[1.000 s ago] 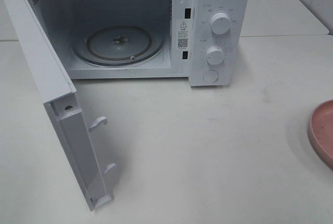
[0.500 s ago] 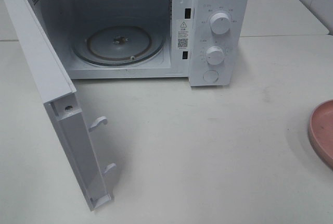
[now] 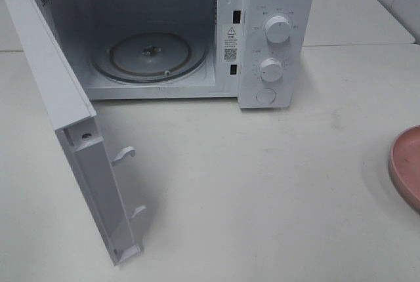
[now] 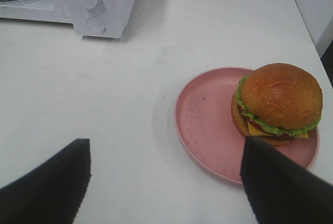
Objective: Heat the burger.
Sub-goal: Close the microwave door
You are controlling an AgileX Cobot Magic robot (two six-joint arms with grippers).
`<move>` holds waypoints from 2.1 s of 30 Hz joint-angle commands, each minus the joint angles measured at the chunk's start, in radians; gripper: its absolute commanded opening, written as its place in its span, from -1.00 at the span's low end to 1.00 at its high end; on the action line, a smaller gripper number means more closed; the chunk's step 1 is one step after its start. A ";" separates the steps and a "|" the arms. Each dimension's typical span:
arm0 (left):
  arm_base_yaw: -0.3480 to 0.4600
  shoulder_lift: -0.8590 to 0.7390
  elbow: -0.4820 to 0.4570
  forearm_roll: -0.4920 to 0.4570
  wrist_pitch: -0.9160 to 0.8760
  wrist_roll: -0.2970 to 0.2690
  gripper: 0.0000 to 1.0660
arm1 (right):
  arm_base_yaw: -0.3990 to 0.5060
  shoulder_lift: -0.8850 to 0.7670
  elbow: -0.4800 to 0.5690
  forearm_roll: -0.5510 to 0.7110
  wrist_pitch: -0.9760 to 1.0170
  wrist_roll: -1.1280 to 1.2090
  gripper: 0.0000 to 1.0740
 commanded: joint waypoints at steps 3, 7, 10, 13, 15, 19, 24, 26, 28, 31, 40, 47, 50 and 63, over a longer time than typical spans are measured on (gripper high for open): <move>0.000 -0.007 0.001 0.003 -0.004 -0.001 0.88 | -0.006 -0.027 0.002 -0.008 -0.007 0.003 0.42; 0.000 -0.007 0.001 0.003 -0.004 -0.001 0.88 | -0.006 -0.027 0.002 -0.008 -0.007 0.003 0.42; 0.000 -0.007 0.001 0.003 -0.004 -0.001 0.88 | -0.006 -0.027 0.002 -0.008 -0.007 0.003 0.42; 0.000 -0.007 0.001 0.003 -0.004 -0.001 0.88 | -0.006 -0.027 0.002 -0.008 -0.007 0.003 0.42; 0.000 -0.007 0.001 0.003 -0.004 -0.001 0.88 | -0.006 -0.027 0.002 -0.008 -0.007 0.003 0.42; 0.000 -0.007 0.001 0.003 -0.004 -0.001 0.88 | -0.006 -0.027 0.002 -0.008 -0.007 0.003 0.42; 0.000 -0.007 0.002 0.004 -0.004 -0.004 0.88 | -0.006 -0.027 0.002 -0.008 -0.007 0.003 0.42; -0.001 -0.006 0.000 0.005 -0.007 -0.001 0.88 | -0.006 -0.027 0.002 -0.008 -0.007 0.003 0.42; -0.001 -0.006 -0.005 0.005 -0.011 -0.001 0.88 | -0.006 -0.027 0.002 -0.008 -0.007 0.003 0.42; -0.001 -0.002 -0.022 0.006 -0.047 -0.001 0.88 | -0.006 -0.027 0.002 -0.008 -0.007 0.003 0.42; -0.001 0.171 -0.016 0.010 -0.203 -0.001 0.46 | -0.006 -0.027 0.002 -0.008 -0.007 0.003 0.42; -0.001 0.282 0.020 0.006 -0.347 -0.001 -0.15 | -0.006 -0.027 0.002 -0.008 -0.007 0.003 0.42; -0.001 0.335 0.035 0.006 -0.399 -0.001 -0.49 | -0.006 -0.027 0.002 -0.008 -0.007 0.003 0.42; -0.001 0.600 0.223 0.008 -0.958 0.001 -1.00 | -0.006 -0.027 0.002 -0.008 -0.007 0.003 0.42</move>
